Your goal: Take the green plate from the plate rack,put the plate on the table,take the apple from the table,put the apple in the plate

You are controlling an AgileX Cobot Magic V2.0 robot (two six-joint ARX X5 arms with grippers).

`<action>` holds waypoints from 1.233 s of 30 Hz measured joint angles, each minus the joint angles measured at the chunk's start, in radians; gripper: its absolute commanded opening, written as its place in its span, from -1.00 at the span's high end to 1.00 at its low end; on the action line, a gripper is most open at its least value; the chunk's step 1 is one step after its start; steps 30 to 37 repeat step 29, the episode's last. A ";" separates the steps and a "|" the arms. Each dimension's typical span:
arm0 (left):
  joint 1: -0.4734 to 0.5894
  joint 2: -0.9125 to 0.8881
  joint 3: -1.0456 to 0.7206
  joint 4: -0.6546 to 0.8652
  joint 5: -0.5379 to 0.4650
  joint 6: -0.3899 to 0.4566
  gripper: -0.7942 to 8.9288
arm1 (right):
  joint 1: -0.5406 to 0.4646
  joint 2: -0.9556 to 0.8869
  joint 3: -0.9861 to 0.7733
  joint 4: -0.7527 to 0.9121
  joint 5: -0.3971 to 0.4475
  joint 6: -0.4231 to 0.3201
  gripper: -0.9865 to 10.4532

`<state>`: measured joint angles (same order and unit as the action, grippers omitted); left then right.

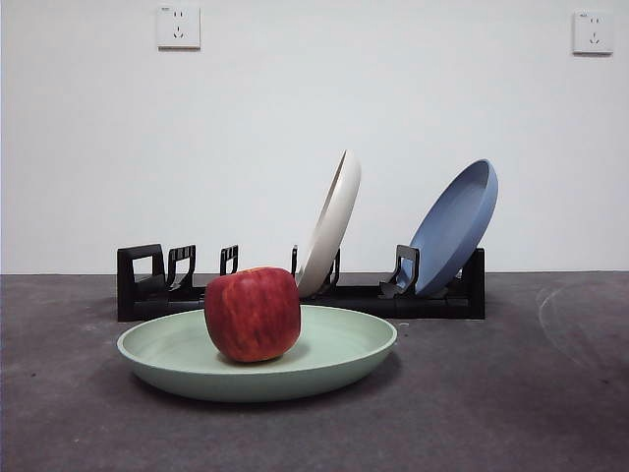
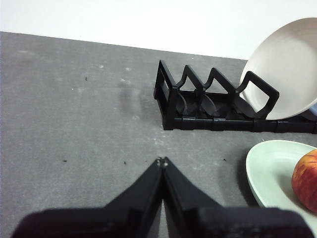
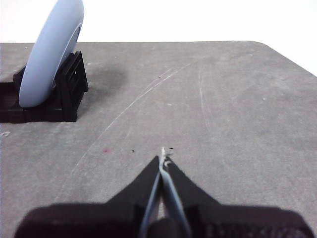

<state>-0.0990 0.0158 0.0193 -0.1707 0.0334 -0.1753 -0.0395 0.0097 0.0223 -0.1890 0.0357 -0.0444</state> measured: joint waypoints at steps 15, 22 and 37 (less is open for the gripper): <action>0.000 -0.008 0.000 0.000 0.000 0.011 0.84 | 0.000 0.000 0.000 0.000 0.000 0.000 0.83; 0.007 -0.008 0.000 0.046 -0.019 0.023 0.84 | 0.000 0.000 0.000 0.000 0.000 0.000 0.83; 0.031 -0.008 0.000 0.004 -0.031 0.037 0.84 | 0.000 0.000 0.000 0.000 0.000 0.000 0.83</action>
